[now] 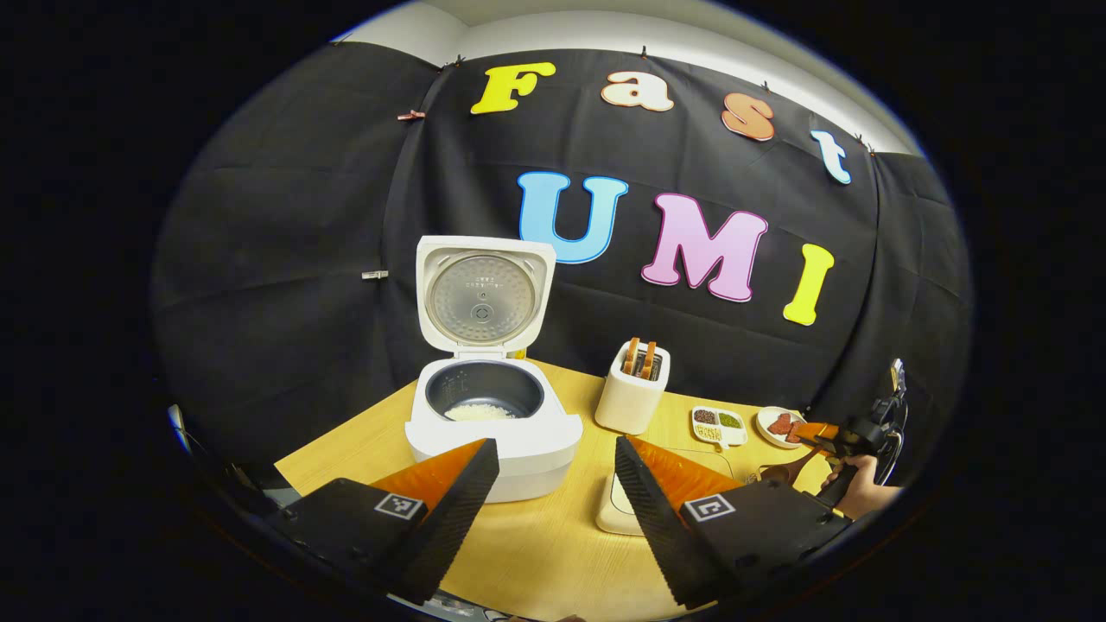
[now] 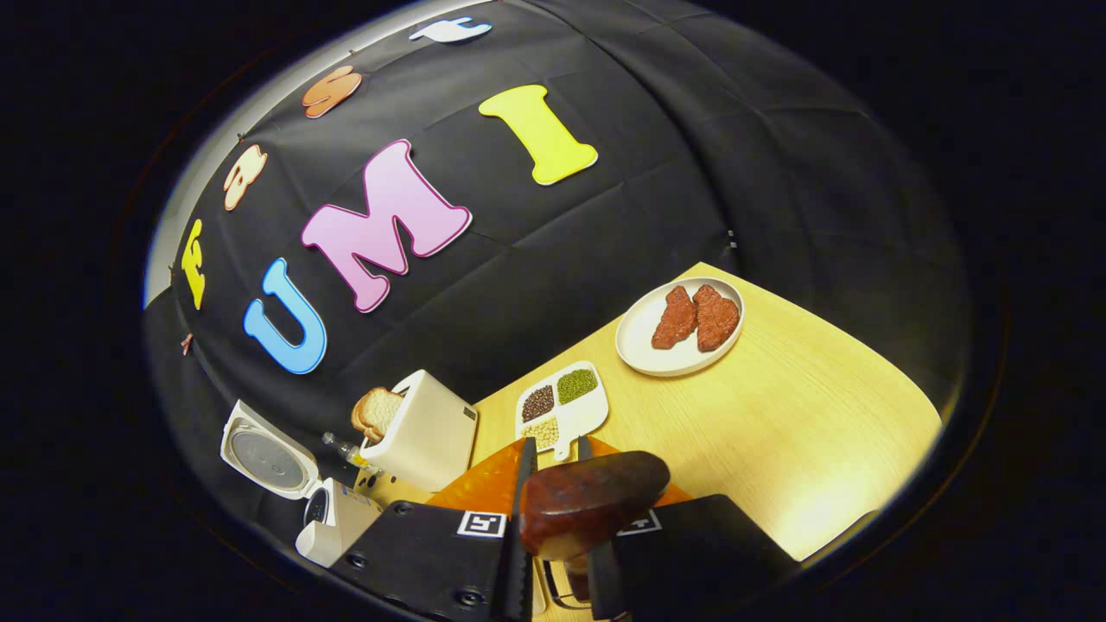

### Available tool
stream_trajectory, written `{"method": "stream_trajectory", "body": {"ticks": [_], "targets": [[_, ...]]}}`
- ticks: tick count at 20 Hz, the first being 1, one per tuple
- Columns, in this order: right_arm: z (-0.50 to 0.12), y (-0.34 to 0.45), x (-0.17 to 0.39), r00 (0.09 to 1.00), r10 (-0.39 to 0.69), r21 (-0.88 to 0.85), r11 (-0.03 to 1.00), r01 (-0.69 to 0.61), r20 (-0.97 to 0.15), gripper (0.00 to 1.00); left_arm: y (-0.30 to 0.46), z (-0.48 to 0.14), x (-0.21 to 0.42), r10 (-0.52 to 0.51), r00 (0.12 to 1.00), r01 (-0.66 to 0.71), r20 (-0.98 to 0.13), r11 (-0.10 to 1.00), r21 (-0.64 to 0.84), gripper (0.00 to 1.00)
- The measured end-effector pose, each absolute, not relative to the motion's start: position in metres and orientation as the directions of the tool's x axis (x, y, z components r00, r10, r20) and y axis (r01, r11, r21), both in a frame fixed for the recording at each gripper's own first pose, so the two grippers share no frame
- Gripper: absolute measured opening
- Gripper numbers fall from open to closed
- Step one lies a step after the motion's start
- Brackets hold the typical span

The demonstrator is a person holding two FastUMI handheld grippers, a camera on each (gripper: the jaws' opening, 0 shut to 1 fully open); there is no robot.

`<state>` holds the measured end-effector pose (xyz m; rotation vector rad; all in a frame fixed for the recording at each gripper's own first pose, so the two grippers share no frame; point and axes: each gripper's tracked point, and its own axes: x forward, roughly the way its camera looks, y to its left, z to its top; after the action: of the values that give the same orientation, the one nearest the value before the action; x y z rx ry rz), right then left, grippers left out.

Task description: Close the left gripper, press the button to open the rice cooker; take a wooden spoon from the chopstick holder with the right hand, scoop a spoonful of rice and pour it into the rice cooker, then put the wooden spoon back into the chopstick holder.

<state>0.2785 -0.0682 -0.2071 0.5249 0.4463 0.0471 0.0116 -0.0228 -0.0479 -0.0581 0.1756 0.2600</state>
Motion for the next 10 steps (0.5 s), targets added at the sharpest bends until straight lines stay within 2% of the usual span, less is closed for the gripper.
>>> {"method": "stream_trajectory", "body": {"ticks": [10], "targets": [[-0.226, -0.075, 0.266, 0.889, 0.129, 0.529, 0.837, 0.140, -0.439, 0.24, -0.014, -0.034, 0.024, 0.255, 0.950, -0.273, -0.179, 0.958, -0.083, 0.94]]}}
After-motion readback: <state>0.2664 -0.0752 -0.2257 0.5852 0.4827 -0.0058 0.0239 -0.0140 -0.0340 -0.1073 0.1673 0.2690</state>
